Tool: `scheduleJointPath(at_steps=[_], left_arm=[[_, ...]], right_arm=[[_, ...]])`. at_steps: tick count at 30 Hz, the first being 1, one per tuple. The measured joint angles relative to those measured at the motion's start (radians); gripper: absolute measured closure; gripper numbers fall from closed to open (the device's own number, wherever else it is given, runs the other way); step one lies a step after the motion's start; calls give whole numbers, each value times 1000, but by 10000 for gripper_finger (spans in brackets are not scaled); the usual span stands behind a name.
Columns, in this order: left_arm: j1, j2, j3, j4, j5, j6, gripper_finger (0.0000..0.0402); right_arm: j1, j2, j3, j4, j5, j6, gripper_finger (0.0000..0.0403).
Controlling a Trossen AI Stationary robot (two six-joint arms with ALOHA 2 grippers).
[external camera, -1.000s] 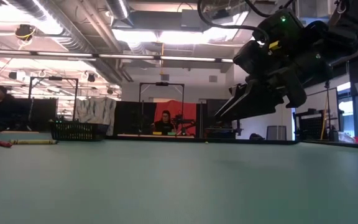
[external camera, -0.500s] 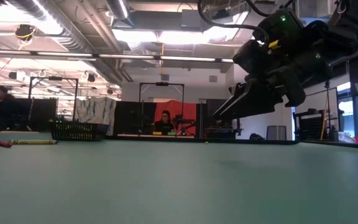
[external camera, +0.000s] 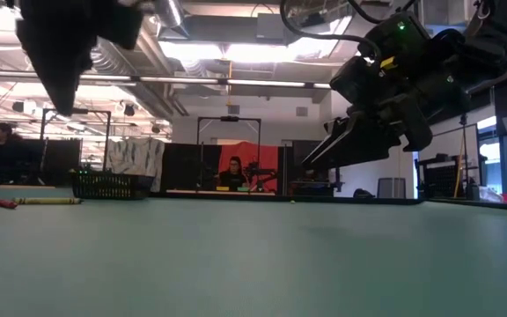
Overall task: Sort crayons
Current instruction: Put the right red crayon into the green bin
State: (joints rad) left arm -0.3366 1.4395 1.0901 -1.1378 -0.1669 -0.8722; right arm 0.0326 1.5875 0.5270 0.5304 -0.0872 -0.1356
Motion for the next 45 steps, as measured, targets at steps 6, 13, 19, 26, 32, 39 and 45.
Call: scheduleJointPath(at_steps=[6, 13, 19, 26, 32, 39, 45], left_arm=[[148, 0, -27, -131, 5, 237, 276], [248, 1, -205, -73, 59, 592, 276], [296, 1, -318, -46, 54, 703, 276], [307, 1, -368, 11, 61, 744, 276], [306, 10, -367, 28, 83, 732, 276], [306, 100, -367, 60, 88, 725, 276], [306, 181, -363, 72, 114, 742, 276]], right_arm=[[0, 0, 0, 0, 0, 0, 249], [0, 0, 0, 0, 0, 0, 249], [0, 0, 0, 0, 0, 0, 249], [0, 0, 0, 6, 1, 0, 249], [0, 0, 0, 18, 1, 0, 249], [0, 0, 0, 29, 1, 0, 249], [0, 0, 0, 28, 1, 0, 249]])
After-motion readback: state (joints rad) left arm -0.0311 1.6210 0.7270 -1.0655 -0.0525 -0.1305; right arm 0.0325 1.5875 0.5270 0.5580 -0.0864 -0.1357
